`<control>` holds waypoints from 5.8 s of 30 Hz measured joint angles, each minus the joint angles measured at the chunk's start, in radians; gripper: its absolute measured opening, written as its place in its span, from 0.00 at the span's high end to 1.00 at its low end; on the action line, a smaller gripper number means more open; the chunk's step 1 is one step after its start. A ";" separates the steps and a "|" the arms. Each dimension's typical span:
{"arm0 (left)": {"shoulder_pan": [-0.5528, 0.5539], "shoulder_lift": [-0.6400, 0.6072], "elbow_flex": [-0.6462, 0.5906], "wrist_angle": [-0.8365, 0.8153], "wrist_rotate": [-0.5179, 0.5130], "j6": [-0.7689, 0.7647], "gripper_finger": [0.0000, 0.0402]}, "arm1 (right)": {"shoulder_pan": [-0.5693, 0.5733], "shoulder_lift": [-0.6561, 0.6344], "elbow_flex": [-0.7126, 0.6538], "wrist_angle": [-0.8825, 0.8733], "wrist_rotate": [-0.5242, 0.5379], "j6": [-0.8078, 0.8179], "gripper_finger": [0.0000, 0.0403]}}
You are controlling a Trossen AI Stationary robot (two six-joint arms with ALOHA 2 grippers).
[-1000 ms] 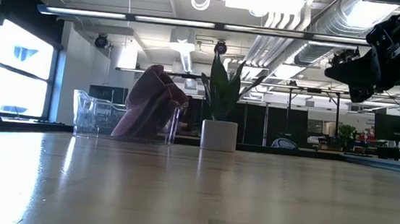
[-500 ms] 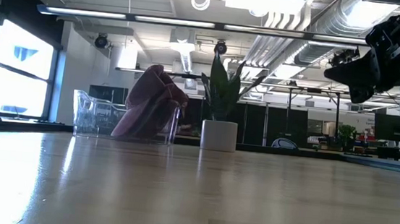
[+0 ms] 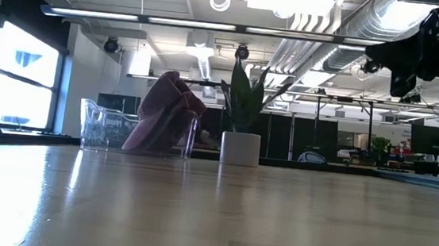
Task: Pick & Place hat
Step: Return to Home Position
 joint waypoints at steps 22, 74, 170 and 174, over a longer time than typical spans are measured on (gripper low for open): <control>0.372 -0.648 -0.610 0.195 0.602 -0.048 1.00 | -0.014 0.011 0.000 0.039 0.007 0.000 1.00; 0.503 -0.897 -0.684 -0.201 0.390 -0.040 1.00 | -0.014 0.017 0.000 0.034 0.007 0.000 1.00; 0.503 -0.892 -0.685 -0.195 0.386 -0.040 1.00 | -0.019 0.010 0.000 -0.122 -0.181 -0.019 1.00; 0.503 -0.892 -0.685 -0.195 0.386 -0.040 1.00 | -0.018 0.010 0.000 -0.122 -0.181 -0.019 1.00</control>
